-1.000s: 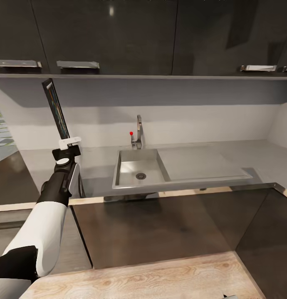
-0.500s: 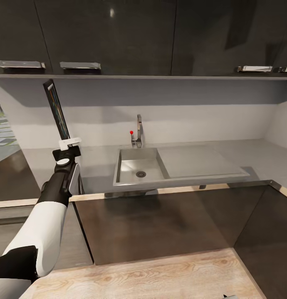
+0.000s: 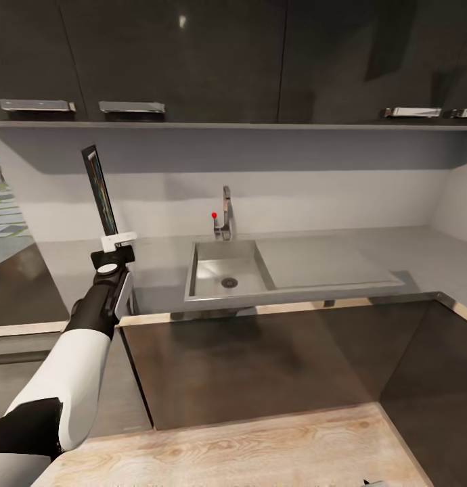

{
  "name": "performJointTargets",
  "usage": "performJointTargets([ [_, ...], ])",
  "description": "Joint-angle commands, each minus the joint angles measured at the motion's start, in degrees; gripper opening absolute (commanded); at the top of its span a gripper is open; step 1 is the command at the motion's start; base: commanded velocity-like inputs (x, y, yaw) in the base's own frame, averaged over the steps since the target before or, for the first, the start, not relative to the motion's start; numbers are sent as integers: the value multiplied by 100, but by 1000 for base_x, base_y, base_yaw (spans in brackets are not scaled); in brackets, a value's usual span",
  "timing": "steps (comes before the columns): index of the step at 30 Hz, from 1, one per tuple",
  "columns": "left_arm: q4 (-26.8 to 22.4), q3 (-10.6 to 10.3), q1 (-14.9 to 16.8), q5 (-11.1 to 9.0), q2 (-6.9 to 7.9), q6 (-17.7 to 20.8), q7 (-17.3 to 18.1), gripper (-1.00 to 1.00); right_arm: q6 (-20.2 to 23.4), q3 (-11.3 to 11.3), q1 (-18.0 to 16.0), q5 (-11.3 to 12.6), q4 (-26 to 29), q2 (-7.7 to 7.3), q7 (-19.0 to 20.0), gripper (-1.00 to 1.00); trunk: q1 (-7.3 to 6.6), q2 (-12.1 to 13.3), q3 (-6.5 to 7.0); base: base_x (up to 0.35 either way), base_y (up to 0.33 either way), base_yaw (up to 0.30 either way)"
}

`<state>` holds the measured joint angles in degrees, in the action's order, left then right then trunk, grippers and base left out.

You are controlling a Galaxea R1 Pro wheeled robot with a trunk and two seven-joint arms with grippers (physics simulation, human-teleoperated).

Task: Pick up the poster from the kitchen countertop and hang it on one of the wall nails in the kitchen.

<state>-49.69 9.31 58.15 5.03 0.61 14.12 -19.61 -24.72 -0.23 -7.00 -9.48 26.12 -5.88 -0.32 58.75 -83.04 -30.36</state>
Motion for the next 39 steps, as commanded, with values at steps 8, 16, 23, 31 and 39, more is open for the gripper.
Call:
performJointTargets([
  [8,-13,0,3,59,1,47,-8,-100,-15,-3,-3,-36,-2,0,-3,100,-2,-4,-6,-291,0,0],
  [16,-39,0,3,45,1,47,9,-100,-15,-3,-3,-37,-4,0,-3,100,-2,-4,-6,-335,0,0],
  [23,-46,3,3,45,18,42,346,-100,-15,-3,-3,-37,-7,0,-3,100,-2,-4,-6,-309,0,0],
  [31,-169,8,0,50,71,40,1152,-100,-15,-3,-3,-37,-7,0,-3,100,-2,-4,-6,-69,0,0],
  [39,-190,5,-5,49,79,43,2276,-100,-11,-8,-3,-37,-10,0,-3,100,-2,-4,-6,-5,0,0],
])
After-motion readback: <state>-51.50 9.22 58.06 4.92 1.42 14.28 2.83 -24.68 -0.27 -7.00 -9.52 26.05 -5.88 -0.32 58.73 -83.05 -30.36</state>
